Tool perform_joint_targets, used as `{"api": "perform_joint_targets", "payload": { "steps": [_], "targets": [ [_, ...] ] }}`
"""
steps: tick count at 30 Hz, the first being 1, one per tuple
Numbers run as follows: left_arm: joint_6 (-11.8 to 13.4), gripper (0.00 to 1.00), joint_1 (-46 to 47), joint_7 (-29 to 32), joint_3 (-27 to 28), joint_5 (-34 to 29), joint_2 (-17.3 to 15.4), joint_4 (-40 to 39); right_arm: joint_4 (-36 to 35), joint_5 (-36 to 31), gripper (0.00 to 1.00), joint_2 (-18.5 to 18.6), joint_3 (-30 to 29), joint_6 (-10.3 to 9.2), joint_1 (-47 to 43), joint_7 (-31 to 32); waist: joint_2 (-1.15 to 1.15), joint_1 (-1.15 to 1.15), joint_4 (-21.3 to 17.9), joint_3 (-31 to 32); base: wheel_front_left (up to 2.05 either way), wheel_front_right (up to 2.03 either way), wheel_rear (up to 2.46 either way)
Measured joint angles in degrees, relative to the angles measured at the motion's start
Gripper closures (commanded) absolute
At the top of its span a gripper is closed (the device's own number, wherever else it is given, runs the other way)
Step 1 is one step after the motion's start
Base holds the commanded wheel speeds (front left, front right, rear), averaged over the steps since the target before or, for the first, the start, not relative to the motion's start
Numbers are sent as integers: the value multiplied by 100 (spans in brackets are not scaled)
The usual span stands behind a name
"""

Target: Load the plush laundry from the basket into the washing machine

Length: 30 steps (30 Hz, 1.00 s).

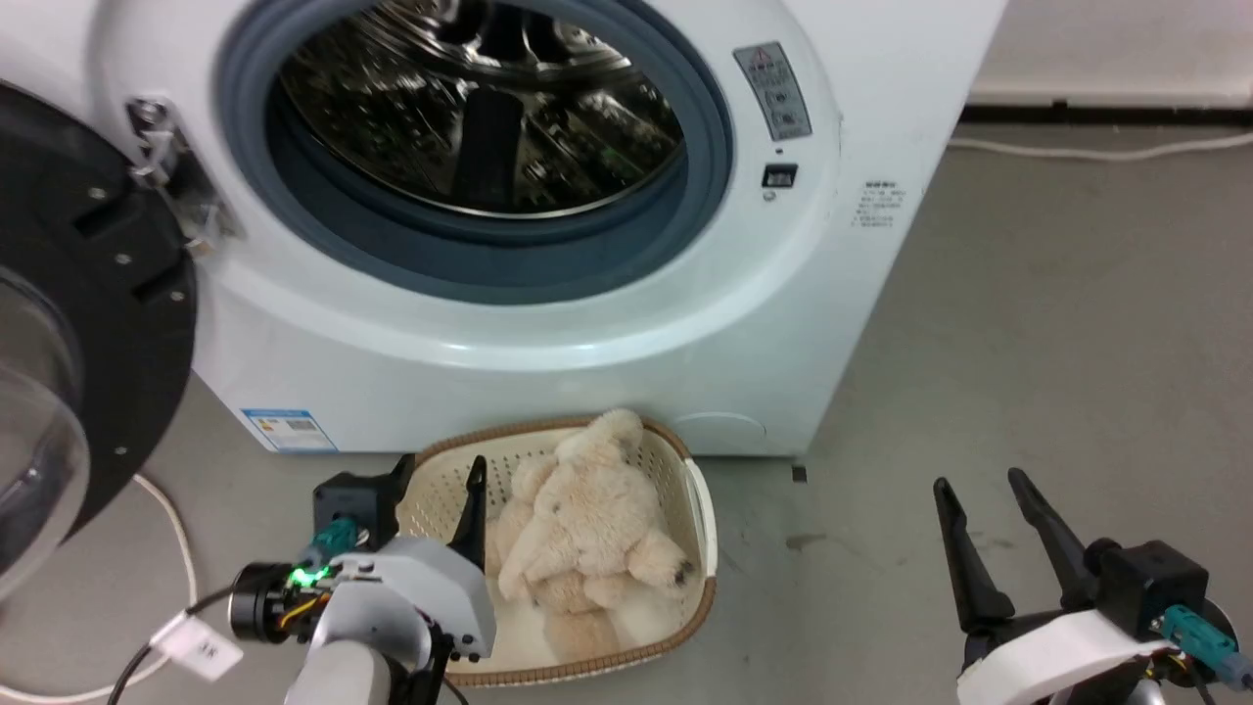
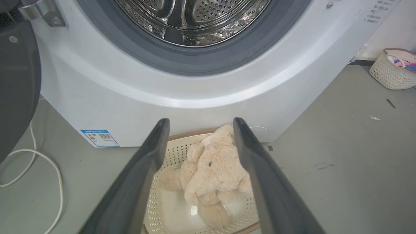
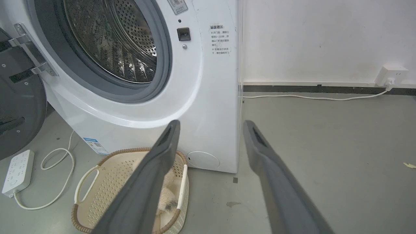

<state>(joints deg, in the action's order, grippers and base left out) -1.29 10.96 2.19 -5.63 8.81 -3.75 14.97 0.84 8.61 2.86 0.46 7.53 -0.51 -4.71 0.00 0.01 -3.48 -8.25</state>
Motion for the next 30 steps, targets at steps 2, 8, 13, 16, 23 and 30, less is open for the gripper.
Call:
{"api": "perform_joint_targets", "payload": {
  "steps": [2, 8, 13, 16, 23, 30],
  "targets": [
    [-35, 0, 124, 85, -58, 30, -45, 145, -4, 63, 0, 0, -2, 0, 30, -9, 0, 0, -41, -107, 0, 0, 0],
    [-91, 0, 492, 363, -210, 132, -97, 561, -43, 244, 0, 0, -10, 0, 111, -100, 0, 0, -163, -453, 0, 0, 0],
    [-132, 0, 772, 622, -335, 246, -153, 880, -73, 442, 0, 0, -18, 0, 130, -154, 0, 0, -267, -763, 0, 0, 0],
    [-145, 0, 926, 762, -450, 266, -250, 1060, -103, 537, 0, 0, -15, 0, 174, -193, 0, 0, -331, -954, 0, 0, 0],
    [-88, 0, 1402, 1069, -699, 305, -531, 1551, -174, 827, 0, 0, -10, 0, 232, -297, 0, 0, -530, -1529, 0, 0, 0],
    [20, 0, 1669, 1096, -958, 290, -778, 1880, -253, 1063, 0, 0, -10, 0, 232, -378, 0, 0, -668, -1983, 0, 0, 0]
  ]
}}
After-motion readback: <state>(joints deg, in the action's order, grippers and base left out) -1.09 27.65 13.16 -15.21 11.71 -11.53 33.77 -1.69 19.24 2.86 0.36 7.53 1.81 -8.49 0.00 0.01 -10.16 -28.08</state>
